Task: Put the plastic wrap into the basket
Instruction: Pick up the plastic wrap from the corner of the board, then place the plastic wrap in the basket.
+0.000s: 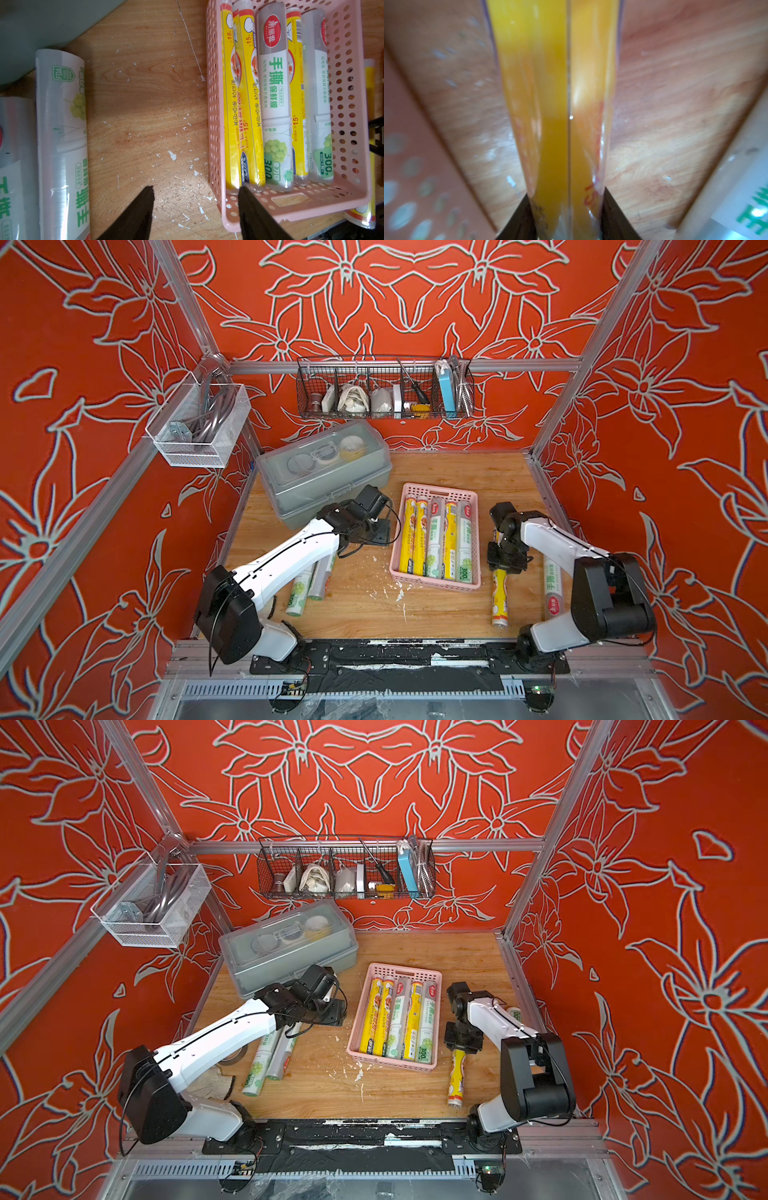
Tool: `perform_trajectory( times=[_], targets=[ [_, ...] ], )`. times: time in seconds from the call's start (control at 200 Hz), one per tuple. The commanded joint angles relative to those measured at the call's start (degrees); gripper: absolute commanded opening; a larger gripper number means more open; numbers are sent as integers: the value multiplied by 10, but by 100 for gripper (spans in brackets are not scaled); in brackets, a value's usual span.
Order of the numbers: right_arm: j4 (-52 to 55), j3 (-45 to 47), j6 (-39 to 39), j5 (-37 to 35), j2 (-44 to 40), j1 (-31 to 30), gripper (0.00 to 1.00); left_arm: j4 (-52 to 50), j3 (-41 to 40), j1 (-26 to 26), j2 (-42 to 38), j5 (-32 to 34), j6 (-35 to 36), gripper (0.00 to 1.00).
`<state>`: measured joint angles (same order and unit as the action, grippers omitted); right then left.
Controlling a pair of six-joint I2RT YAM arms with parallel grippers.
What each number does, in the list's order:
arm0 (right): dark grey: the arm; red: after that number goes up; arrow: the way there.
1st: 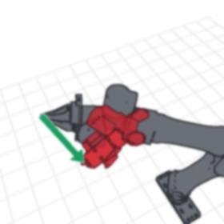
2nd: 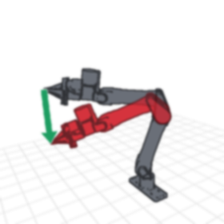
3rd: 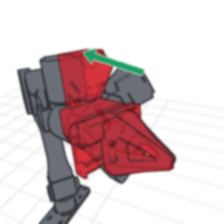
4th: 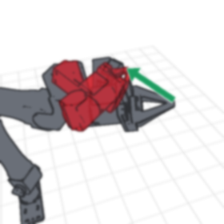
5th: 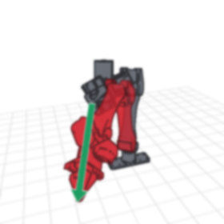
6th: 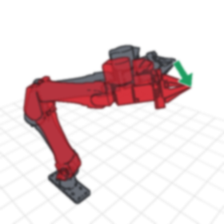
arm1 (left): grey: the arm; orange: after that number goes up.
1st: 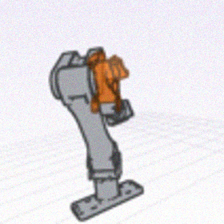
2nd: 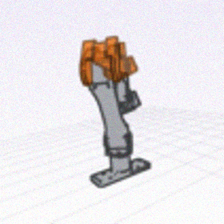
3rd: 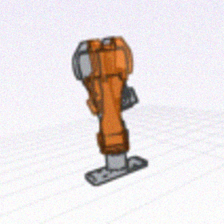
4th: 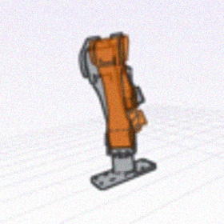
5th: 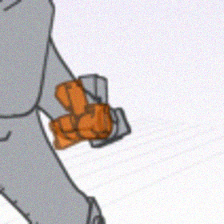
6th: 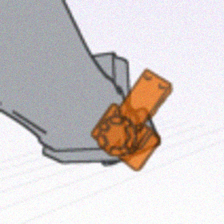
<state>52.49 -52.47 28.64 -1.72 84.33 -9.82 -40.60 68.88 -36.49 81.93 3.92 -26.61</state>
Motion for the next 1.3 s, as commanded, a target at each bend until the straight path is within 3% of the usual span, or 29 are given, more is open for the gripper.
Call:
perform_trajectory(
  times=[0.0,0.14,0.275,0.575,0.756,1.011,1.291],
  targets=[
    [55,-66,9,-13,-39,-5,36,-11,5,-3,-11,6,1,65],
    [114,-159,12,-24,-53,-7,36,-18,3,-3,-21,23,2,66],
    [125,-219,20,12,-59,-9,36,-20,3,-3,-27,30,2,66],
    [88,-255,86,102,-28,-17,31,-20,-10,-3,-59,33,-1,67],
    [74,-300,95,119,29,-40,31,-24,-17,-3,-67,40,1,67],
    [110,-356,79,106,122,-83,33,-24,-20,-3,-64,41,2,67],
    [117,-356,76,82,161,-102,34,-23,-21,-3,-59,45,5,67]
  ],
)
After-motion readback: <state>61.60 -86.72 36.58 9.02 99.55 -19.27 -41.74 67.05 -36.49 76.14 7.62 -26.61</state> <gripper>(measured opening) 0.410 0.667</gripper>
